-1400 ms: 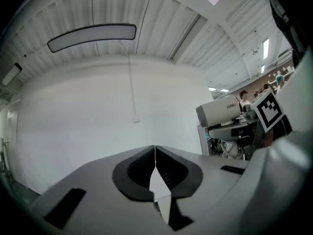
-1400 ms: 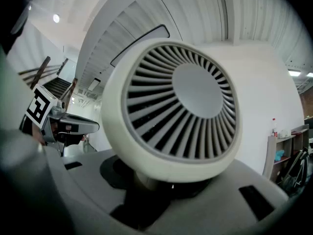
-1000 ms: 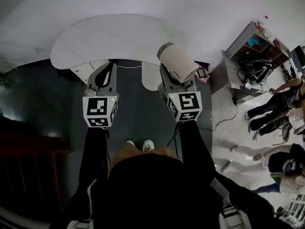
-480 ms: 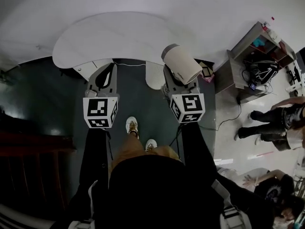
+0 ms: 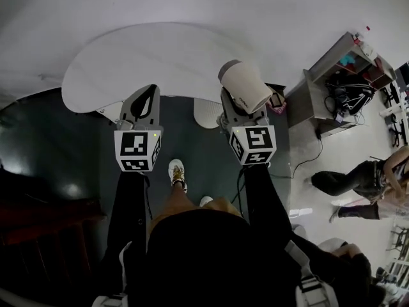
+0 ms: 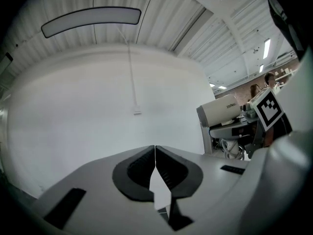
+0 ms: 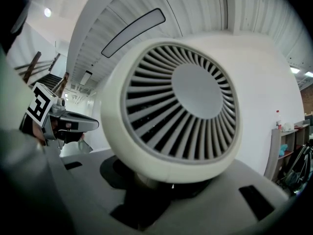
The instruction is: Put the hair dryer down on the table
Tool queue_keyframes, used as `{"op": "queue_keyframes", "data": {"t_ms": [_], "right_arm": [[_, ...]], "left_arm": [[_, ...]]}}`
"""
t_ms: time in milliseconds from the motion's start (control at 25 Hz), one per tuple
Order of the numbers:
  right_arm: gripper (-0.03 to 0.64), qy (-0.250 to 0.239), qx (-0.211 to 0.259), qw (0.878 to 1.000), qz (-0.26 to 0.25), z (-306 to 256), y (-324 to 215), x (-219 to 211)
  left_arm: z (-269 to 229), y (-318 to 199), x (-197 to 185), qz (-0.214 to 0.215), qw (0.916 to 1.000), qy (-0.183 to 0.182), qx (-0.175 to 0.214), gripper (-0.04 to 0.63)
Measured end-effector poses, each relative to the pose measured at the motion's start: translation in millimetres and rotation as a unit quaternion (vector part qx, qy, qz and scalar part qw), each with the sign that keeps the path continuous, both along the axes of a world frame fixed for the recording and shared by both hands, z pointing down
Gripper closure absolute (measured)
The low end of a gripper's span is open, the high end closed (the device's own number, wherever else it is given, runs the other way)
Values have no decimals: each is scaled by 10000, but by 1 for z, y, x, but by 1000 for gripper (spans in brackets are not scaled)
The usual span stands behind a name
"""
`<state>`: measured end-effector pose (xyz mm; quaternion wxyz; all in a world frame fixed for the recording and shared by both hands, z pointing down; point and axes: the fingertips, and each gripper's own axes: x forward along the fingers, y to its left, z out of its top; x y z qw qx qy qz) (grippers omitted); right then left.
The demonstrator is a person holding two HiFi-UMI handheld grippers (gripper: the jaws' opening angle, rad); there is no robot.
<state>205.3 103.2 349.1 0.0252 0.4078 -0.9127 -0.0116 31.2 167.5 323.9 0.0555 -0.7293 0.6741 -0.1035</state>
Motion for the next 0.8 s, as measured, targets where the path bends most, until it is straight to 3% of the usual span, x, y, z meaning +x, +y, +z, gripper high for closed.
{"op": "queue_keyframes", "data": {"t_ms": [360, 800], "right_arm": [[446, 107, -85, 9997, 207, -8, -72, -69], [446, 181, -101, 9984, 526, -9, -124, -113]], "left_arm": [[-6, -82, -67, 258, 9996, 87, -123, 577], [-9, -147, -116, 599, 9981, 126, -70, 577]]}}
